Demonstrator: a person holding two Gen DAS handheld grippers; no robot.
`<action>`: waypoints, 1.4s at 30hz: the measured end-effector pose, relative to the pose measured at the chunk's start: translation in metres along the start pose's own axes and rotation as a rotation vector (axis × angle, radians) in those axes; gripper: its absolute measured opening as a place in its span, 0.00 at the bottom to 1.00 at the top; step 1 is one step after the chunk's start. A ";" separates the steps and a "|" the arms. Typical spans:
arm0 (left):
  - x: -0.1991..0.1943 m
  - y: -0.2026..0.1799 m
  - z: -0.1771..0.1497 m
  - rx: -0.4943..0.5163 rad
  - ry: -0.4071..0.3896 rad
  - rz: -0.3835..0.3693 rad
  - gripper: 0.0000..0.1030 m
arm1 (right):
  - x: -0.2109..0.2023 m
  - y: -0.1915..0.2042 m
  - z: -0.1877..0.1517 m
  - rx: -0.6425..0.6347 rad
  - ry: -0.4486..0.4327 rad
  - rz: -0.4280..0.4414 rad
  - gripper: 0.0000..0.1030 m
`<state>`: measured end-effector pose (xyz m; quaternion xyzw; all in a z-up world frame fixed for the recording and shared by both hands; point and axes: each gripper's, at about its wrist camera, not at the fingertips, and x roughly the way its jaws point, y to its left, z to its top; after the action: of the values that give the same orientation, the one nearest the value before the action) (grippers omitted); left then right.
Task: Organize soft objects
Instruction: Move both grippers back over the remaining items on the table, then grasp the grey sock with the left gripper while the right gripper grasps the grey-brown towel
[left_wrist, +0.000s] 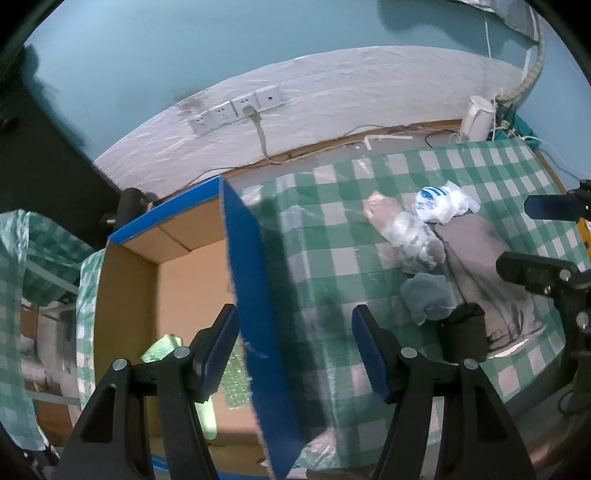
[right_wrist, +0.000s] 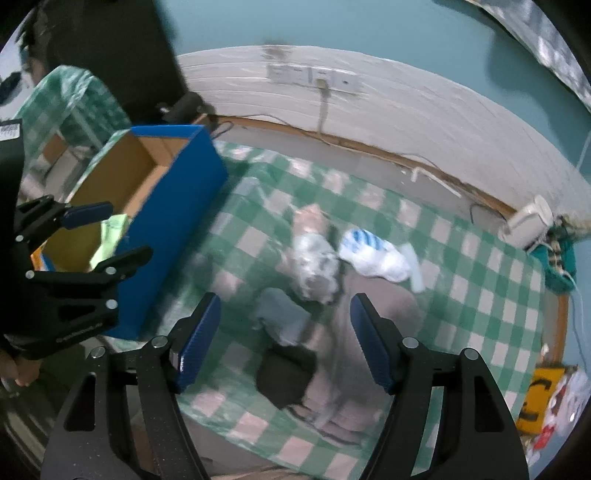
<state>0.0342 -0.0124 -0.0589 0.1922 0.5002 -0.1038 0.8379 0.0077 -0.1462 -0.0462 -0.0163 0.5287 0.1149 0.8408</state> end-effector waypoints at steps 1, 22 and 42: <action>0.002 -0.005 0.001 0.008 0.003 -0.001 0.63 | 0.001 -0.006 -0.002 0.012 0.003 -0.004 0.70; 0.053 -0.064 0.008 0.089 0.117 -0.025 0.63 | 0.069 -0.061 -0.044 0.116 0.184 -0.058 0.70; 0.076 -0.104 0.027 0.127 0.170 -0.116 0.78 | 0.099 -0.093 -0.064 0.116 0.277 -0.130 0.71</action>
<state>0.0539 -0.1169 -0.1366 0.2237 0.5720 -0.1669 0.7713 0.0117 -0.2287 -0.1709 -0.0175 0.6434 0.0260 0.7649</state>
